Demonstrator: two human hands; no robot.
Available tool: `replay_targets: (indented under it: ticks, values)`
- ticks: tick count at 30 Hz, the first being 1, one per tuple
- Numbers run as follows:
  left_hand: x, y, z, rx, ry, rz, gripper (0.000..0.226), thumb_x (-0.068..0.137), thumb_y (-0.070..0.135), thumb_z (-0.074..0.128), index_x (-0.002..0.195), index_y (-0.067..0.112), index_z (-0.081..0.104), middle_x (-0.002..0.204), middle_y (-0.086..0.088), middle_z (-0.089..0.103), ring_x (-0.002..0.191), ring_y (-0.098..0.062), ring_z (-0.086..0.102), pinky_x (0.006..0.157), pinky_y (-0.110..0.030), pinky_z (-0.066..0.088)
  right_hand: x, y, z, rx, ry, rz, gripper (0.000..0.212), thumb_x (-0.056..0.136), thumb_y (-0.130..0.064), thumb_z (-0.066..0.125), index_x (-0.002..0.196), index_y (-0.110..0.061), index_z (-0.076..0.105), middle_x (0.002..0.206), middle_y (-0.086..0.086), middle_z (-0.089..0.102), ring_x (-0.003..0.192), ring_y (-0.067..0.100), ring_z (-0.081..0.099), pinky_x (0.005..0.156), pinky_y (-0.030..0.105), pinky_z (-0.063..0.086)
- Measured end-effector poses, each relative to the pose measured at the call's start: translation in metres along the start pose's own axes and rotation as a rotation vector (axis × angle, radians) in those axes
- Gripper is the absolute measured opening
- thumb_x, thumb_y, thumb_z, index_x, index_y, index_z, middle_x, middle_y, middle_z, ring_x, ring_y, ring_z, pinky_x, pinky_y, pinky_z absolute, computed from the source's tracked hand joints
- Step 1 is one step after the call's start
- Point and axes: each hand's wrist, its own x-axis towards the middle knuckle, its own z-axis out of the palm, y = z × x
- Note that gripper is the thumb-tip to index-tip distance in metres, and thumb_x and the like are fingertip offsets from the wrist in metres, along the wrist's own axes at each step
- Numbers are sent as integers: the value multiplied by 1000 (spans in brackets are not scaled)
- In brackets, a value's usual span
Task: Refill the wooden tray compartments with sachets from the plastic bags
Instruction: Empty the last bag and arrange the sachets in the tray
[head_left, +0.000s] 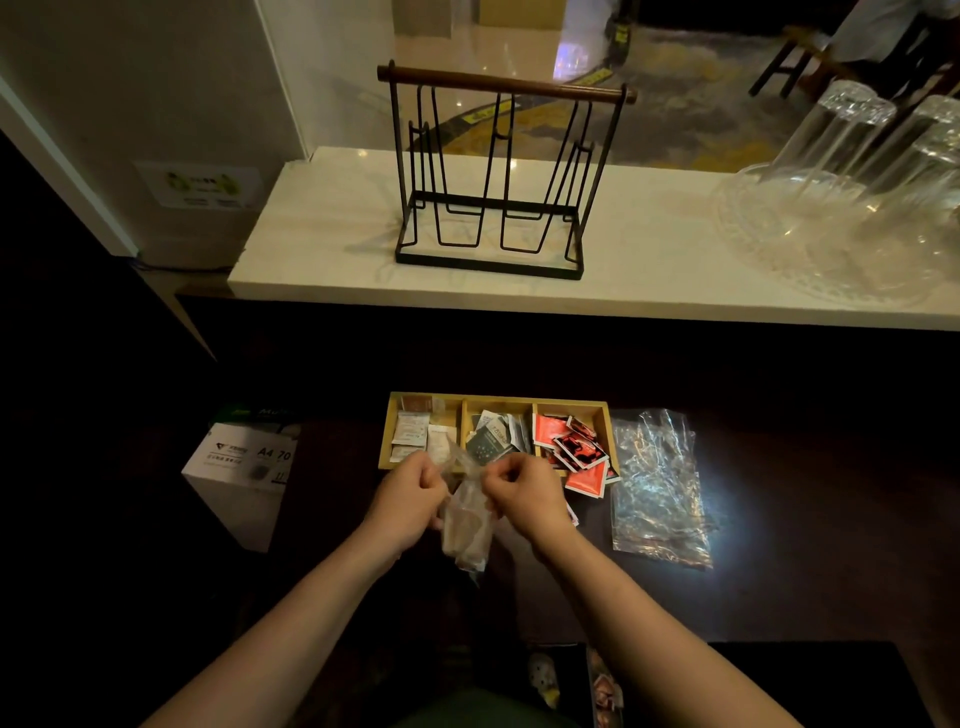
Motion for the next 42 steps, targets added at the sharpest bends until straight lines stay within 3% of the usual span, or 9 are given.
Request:
replay_targets:
  ticks: [6,13,15,18,22,28,36,40,42]
  values:
    - [-3,11,-32,194,88,57,14,79,9,58,82,21,50,62,-7,70,66,-32,67,67,-45,57,1,0,-33,-299,190,-172,11,81,-7,59,72,-13,62,61,-9,60,56,2,56,54,11,46]
    - [-11,37,-20,242,53,65,12,81,10,54,78,21,57,51,-4,68,53,-24,66,57,-41,55,-15,-23,-36,-589,309,-537,5,83,-7,61,85,-11,58,88,3,57,74,18,54,61,28,43]
    - [-9,40,-16,216,59,39,7,84,12,55,82,18,58,53,-2,68,46,-9,62,50,-29,49,-29,-35,-28,-527,183,-660,7,87,-15,59,93,-14,56,89,0,56,76,15,54,64,28,45]
    - [-4,40,-16,232,123,23,4,84,19,56,85,19,60,71,-1,68,62,-13,65,54,-25,48,-46,-37,-9,-517,-62,-613,35,90,-32,57,120,-20,46,101,-1,63,85,17,63,70,32,52]
    - [-7,37,-19,232,73,25,5,83,19,55,81,18,60,56,-1,69,59,-10,63,57,-26,49,-36,-24,2,-713,-32,-528,56,92,-38,56,138,-20,31,117,6,63,95,25,66,64,29,45]
    - [-9,37,-23,295,129,38,11,82,18,57,74,22,52,67,5,60,66,-8,54,52,-26,36,-29,-33,7,-890,160,-775,41,76,-39,57,109,-15,60,100,6,60,92,23,56,67,30,47]
    - [-7,24,-29,4,-18,118,6,92,14,46,88,16,50,54,-1,58,55,-16,55,60,-30,42,-13,-38,12,-746,3,-647,13,88,-19,56,97,-13,65,93,9,71,87,28,65,75,38,52]
    - [12,-7,-37,-244,171,-86,12,96,17,41,91,13,51,73,-8,54,64,-18,50,64,-37,46,-5,-55,8,-615,-39,-686,12,89,-25,62,93,-14,67,89,5,71,82,21,67,72,35,56]
    - [14,-24,-36,-360,112,-303,19,97,24,39,97,11,53,78,-9,58,65,-19,54,62,-35,48,-5,-76,4,-541,-70,-753,16,86,-30,66,86,-14,65,80,4,70,74,19,67,63,29,51]
